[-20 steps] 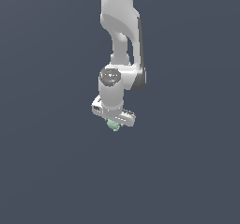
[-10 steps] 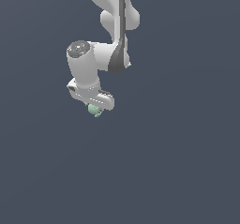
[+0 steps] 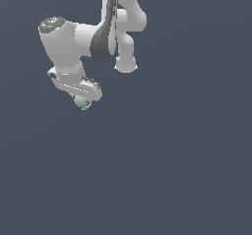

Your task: Pick up the object and move it to a goal position.

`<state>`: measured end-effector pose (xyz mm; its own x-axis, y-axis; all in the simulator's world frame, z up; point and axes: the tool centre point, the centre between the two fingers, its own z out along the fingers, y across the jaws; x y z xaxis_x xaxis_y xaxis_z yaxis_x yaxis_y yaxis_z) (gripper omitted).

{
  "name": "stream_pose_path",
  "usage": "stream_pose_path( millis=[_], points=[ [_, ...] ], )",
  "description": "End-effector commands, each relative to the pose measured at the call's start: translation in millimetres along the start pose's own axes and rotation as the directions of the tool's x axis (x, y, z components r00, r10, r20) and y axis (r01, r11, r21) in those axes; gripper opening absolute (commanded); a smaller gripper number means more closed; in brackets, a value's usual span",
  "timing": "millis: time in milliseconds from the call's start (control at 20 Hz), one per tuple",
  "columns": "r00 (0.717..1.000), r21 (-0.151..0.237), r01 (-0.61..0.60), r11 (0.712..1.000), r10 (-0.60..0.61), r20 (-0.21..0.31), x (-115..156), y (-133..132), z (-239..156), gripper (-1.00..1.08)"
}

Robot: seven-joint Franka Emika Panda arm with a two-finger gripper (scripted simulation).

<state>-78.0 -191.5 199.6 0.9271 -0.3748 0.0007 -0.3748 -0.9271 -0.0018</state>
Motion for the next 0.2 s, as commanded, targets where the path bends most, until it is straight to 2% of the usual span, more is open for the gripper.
stream_pose_path(
  millis=[0,150],
  points=[
    [1.0,-0.001,0.002,1.0,-0.002,0.001,-0.3,9.5,-7.1,-1.0],
    [1.0,-0.001,0.002,1.0,-0.002,0.001,-0.1,13.2,-9.8,-1.0]
  ],
)
